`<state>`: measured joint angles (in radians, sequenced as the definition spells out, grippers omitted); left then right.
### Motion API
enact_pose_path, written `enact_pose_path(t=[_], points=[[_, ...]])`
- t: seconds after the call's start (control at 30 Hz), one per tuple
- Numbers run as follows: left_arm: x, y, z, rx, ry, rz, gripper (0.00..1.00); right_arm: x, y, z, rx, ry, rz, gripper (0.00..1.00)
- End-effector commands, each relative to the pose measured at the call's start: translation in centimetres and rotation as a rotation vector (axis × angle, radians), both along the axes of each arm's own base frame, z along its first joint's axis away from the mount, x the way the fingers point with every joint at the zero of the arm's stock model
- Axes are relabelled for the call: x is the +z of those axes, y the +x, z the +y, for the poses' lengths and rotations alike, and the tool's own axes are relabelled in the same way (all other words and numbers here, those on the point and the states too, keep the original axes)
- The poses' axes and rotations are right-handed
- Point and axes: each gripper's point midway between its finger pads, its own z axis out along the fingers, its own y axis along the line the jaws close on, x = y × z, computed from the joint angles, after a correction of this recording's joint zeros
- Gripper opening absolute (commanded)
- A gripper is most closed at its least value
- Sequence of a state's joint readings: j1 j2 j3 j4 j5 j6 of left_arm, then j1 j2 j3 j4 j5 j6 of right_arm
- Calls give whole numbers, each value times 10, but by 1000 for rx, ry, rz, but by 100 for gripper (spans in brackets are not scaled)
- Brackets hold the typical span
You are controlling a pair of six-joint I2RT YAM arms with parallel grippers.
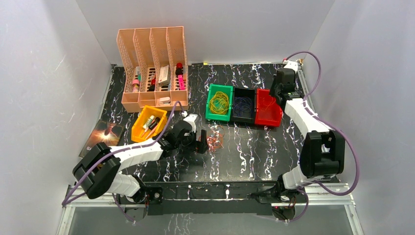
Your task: Untangle the cables
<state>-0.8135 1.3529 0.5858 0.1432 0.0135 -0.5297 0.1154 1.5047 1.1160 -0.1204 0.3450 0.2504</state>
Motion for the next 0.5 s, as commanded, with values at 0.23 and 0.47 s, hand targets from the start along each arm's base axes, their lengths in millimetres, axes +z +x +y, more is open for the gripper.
enact_pose_path(t=[0.23,0.47], points=[[10,1,9,28,8,-19,98,-16,6,29,88,183,16,0],[10,-1,9,28,5,-10,98,-41,1,23,56,329,57,0]])
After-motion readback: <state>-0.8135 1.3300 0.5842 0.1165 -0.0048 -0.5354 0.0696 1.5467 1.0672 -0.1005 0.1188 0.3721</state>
